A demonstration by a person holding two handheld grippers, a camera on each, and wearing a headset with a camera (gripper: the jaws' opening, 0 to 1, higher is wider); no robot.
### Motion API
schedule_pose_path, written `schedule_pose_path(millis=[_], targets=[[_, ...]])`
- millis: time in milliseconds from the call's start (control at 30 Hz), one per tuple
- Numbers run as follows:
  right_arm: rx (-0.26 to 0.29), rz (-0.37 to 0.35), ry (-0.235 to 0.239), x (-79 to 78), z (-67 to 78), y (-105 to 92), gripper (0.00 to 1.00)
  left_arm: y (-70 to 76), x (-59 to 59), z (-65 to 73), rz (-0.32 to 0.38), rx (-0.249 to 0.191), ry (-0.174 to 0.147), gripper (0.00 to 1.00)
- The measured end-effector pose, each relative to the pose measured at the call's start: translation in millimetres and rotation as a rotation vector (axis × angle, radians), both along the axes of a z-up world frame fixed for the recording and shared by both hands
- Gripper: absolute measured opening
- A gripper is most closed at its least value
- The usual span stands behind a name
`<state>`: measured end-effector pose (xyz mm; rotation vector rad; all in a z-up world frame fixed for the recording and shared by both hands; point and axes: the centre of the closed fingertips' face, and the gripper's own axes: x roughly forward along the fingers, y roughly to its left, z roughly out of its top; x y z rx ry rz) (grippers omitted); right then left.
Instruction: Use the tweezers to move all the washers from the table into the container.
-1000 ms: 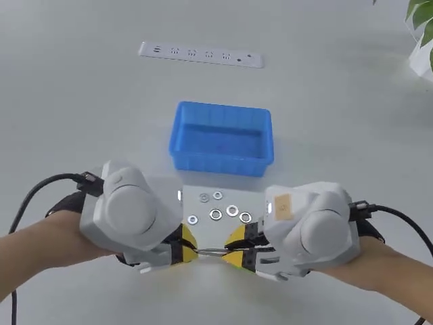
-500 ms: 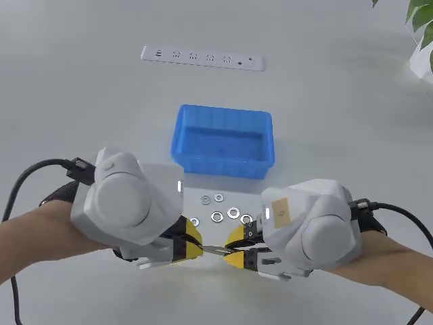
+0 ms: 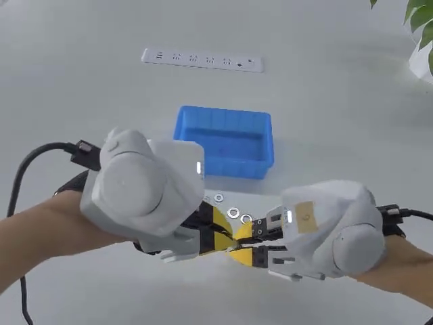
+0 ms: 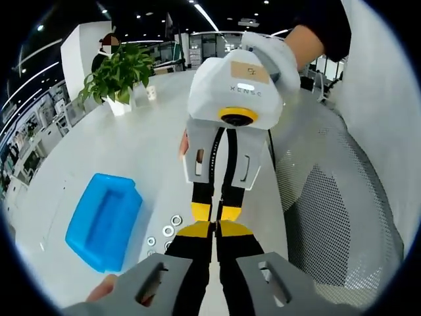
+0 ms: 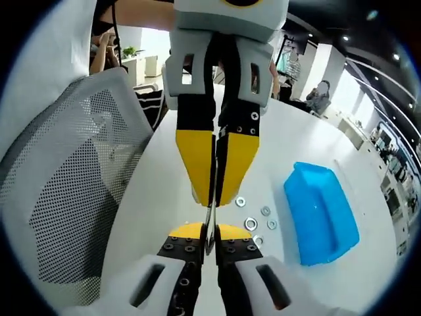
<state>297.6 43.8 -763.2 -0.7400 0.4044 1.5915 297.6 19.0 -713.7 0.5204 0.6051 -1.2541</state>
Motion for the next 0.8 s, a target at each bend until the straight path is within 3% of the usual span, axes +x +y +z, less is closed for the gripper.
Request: schedule_pose_path(millis=[67, 133, 300, 567, 800], targets=[[0.003, -0.009, -0.008, 2.2, -1.0, 0.7, 0.06, -0.6, 2.2, -1.3, -0.005, 0.007, -0.006, 0.05], [0.020, -0.035, 0.020, 4.1, -0.8, -0.4, 0.06, -0.3, 4.2, -1.7, 0.005, -0.009, 0.002, 0.05], [0.024, -0.037, 0.025, 4.5, -0.4, -2.8, 0.07, -5.7, 5.1, -1.0, 0.006, -0.028, -0.007, 0.05], [0.022, -0.046, 0.039, 6.8, 0.7, -11.0, 0.07, -23.6, 9.3, 1.0, 0.004, -0.091, -0.049, 0.06], [0.012, -0.039, 0.036, 6.1, 0.1, -13.0, 0.07, -27.8, 10.2, 0.7, 0.013, -0.145, -0.050, 0.06]])
